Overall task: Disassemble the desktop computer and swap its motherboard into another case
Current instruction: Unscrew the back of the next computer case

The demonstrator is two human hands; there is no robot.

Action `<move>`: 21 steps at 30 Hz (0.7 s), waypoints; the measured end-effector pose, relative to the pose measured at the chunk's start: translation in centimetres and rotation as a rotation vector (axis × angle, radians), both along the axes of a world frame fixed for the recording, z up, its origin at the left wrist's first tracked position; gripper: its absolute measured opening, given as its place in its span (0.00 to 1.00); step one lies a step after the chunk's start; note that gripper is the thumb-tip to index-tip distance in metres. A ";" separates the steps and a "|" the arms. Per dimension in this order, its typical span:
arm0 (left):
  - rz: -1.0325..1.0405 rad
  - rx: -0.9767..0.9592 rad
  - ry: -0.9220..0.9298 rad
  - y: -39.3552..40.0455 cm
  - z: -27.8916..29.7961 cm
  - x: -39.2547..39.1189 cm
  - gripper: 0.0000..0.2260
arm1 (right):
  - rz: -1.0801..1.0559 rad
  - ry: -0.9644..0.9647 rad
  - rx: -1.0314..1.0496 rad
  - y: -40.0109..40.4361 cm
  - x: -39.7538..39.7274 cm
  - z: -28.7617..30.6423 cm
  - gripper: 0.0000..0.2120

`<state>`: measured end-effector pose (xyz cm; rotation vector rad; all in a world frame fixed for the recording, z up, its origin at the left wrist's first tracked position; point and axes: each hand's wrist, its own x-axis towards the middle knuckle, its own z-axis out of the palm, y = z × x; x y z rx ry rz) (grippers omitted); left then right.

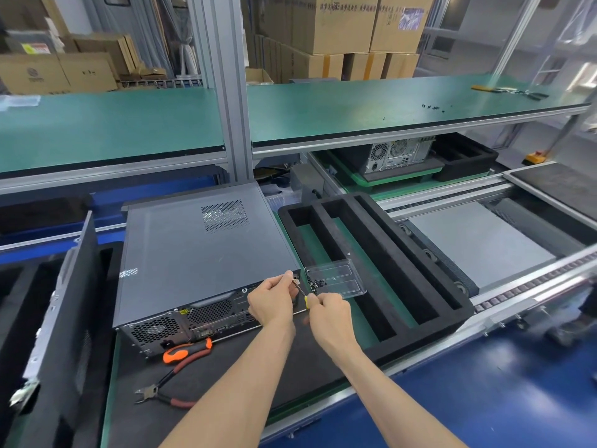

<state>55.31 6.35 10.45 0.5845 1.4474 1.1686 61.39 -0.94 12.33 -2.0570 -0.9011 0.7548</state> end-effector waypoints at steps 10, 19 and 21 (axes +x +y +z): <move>0.027 -0.154 -0.236 0.6 0.7 0.3 0.05 | 0.023 -0.044 -0.004 0.1 0.3 0.2 0.10; 0.029 -0.166 -0.305 0.6 0.7 0.2 0.02 | 0.026 -0.007 -0.013 0.0 0.3 0.1 0.10; 0.033 -0.166 -0.311 0.5 0.9 0.3 0.02 | 0.021 -0.033 -0.005 -0.1 0.3 0.1 0.06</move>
